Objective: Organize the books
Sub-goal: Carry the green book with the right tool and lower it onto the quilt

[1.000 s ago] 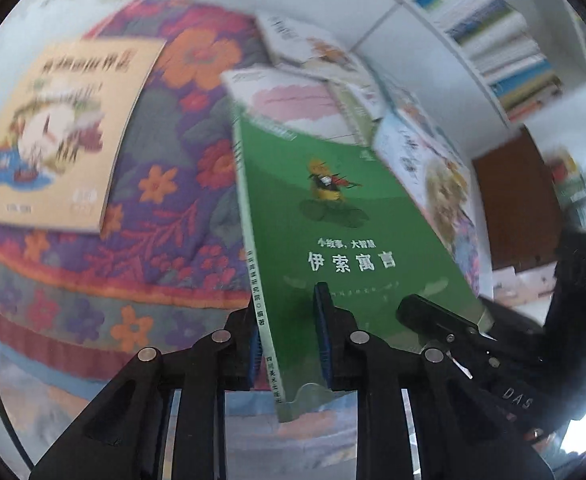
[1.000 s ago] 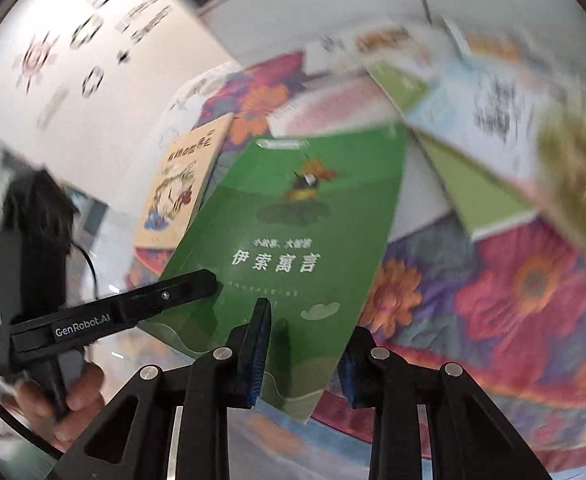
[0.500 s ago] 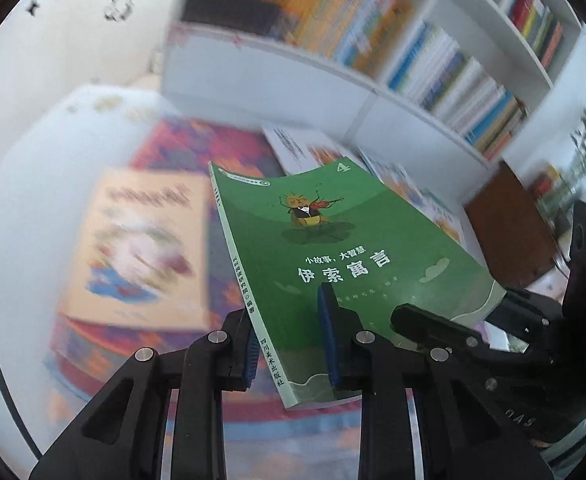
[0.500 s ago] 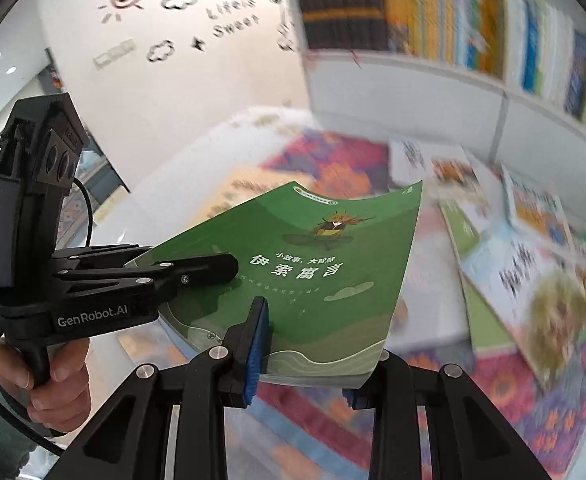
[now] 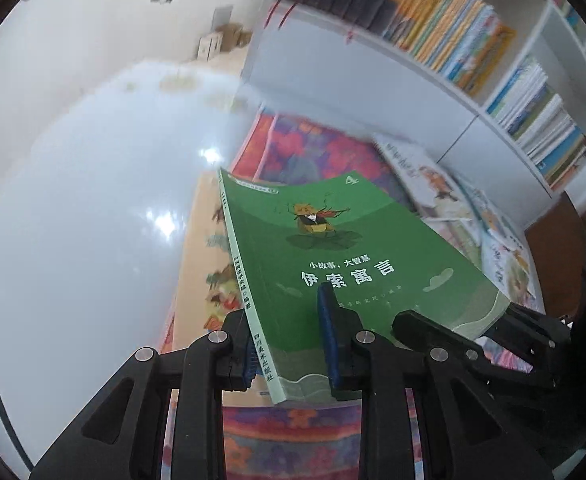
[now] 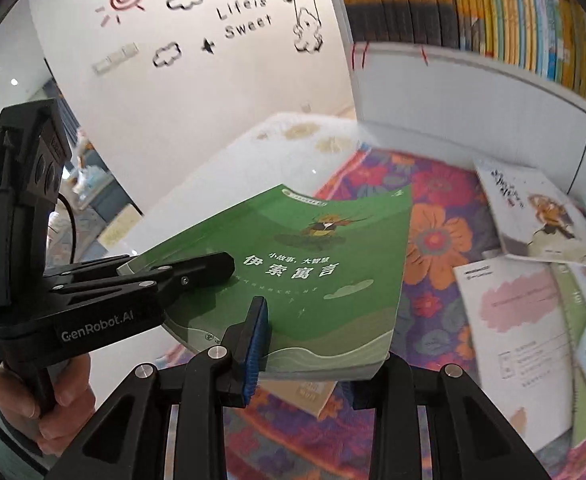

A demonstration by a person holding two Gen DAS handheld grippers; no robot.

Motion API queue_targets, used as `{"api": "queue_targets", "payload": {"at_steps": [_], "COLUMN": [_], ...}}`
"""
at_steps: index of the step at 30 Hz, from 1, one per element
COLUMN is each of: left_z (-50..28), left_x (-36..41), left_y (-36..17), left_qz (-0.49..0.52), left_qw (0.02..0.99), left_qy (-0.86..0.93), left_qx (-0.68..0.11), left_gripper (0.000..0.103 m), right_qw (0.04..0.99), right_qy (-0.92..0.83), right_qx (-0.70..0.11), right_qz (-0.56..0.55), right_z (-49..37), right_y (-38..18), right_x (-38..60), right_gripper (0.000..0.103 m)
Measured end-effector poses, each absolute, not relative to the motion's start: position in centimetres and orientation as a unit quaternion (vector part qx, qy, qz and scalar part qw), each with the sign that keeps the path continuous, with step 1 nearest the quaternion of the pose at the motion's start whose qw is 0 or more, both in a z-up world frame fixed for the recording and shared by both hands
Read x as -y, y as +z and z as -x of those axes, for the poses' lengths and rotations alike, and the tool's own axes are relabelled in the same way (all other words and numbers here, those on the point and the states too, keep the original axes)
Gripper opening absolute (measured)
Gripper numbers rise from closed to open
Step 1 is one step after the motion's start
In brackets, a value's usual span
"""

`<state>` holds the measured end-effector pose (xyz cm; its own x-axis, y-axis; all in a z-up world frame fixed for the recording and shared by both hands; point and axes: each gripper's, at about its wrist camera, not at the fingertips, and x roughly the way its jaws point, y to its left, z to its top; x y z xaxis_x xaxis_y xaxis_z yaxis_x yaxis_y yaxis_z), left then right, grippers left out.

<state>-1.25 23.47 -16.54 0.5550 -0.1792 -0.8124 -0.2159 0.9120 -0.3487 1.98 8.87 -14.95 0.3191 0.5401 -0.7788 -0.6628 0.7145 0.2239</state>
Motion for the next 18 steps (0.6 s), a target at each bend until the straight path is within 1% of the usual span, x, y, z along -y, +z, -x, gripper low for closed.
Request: {"api": "queue_targets", "payload": {"at_steps": [5, 6, 11, 14, 18], "left_z": [1.8, 1.9, 2.3, 2.4, 3.5], "left_x": [-24.6, -25.1, -27.0, -26.2, -26.7], "left_y": [-19.2, -19.5, -20.4, -20.9, -21.3], "left_qz": [0.229, 0.231, 0.270, 0.252, 0.272], "left_qw": [0.839, 0.836, 0.825, 0.823, 0.818], "left_qy": [0.029, 0.042, 0.034, 0.043, 0.058], "left_qx": [-0.493, -0.497, -0.495, -0.507, -0.503], "left_gripper": [0.023, 0.021, 0.021, 0.021, 0.021], "right_qw": [0.798, 0.796, 0.781, 0.776, 0.779], "right_qy": [0.349, 0.346, 0.335, 0.340, 0.352], "right_qx": [-0.486, -0.490, -0.522, -0.527, -0.511], "right_qz": [0.075, 0.077, 0.071, 0.070, 0.094], "right_z": [-1.8, -1.9, -2.0, -1.5, -0.7], "right_y": [-18.8, -19.1, -20.9, -21.6, -21.1], "right_x": [-9.7, -9.8, -10.4, -10.7, -11.4], "right_gripper": [0.031, 0.031, 0.032, 0.032, 0.032]}}
